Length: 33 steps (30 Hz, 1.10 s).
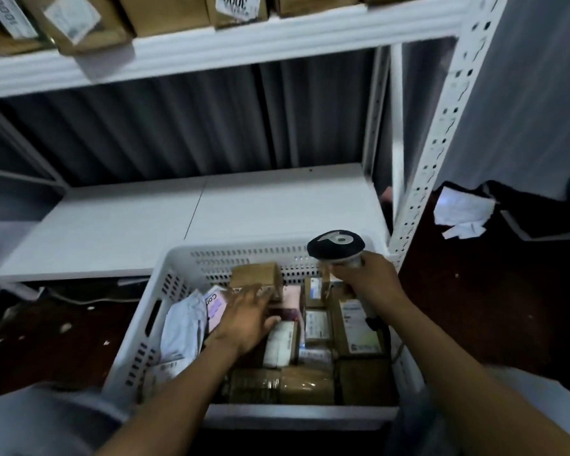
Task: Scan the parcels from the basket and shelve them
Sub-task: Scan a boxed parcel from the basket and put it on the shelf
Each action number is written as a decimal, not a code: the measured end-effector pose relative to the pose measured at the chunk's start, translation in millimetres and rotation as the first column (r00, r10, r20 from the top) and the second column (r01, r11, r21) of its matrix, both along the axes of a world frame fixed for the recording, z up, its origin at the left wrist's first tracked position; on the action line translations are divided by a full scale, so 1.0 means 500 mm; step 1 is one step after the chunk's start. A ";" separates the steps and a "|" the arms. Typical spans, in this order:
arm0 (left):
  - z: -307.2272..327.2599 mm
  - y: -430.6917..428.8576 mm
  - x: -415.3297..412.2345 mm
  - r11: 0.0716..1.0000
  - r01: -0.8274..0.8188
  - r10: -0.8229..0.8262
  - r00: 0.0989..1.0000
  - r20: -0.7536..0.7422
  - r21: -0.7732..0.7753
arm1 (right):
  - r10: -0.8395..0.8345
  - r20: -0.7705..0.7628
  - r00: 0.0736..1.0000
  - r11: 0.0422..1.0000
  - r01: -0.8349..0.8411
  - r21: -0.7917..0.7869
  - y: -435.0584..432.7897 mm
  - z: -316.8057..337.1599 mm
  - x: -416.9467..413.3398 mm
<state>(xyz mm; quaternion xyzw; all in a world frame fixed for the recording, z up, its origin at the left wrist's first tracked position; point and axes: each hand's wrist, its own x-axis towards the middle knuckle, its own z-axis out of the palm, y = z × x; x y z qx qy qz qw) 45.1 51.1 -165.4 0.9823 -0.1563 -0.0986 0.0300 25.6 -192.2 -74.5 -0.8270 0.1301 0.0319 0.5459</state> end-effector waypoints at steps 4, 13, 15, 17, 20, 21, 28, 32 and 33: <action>-0.083 0.061 -0.004 0.984 -0.178 0.177 0.980 -0.094 0.004 | 0.142 -0.047 0.989 0.989 -0.140 0.041 0.046 -0.040 0.020; -0.223 0.119 0.011 0.917 -0.391 0.399 0.883 -0.247 0.082 | 0.300 -0.075 0.951 0.954 -0.298 0.038 0.127 -0.061 0.047; -0.242 0.127 0.012 0.909 -0.403 0.418 0.874 -0.246 0.110 | 0.310 -0.080 0.947 0.951 -0.308 0.032 0.134 -0.061 0.049; -0.256 0.136 0.012 0.902 -0.416 0.432 0.876 -0.215 0.120 | 0.310 -0.083 0.947 0.950 -0.307 0.056 0.139 -0.063 0.051; -0.256 0.146 0.011 0.899 -0.436 0.437 0.884 -0.167 0.045 | 0.309 -0.079 0.948 0.949 -0.303 0.083 0.142 -0.062 0.053; -0.252 0.148 0.010 0.899 -0.438 0.432 0.887 -0.161 -0.003 | 0.313 -0.077 0.947 0.949 -0.308 0.073 0.142 -0.061 0.055; -0.169 0.144 -0.013 0.681 -0.510 0.519 0.843 -0.145 -0.525 | 0.265 -0.077 0.961 0.962 -0.258 0.091 0.141 -0.037 0.079; -0.078 0.127 -0.018 0.345 -0.527 0.603 0.759 -0.248 -0.776 | 0.206 -0.044 0.978 0.971 -0.198 0.133 0.134 -0.023 0.093; -0.053 0.123 -0.019 0.231 -0.530 0.598 0.739 -0.310 -0.816 | 0.178 -0.033 0.983 0.975 -0.172 0.138 0.130 -0.021 0.096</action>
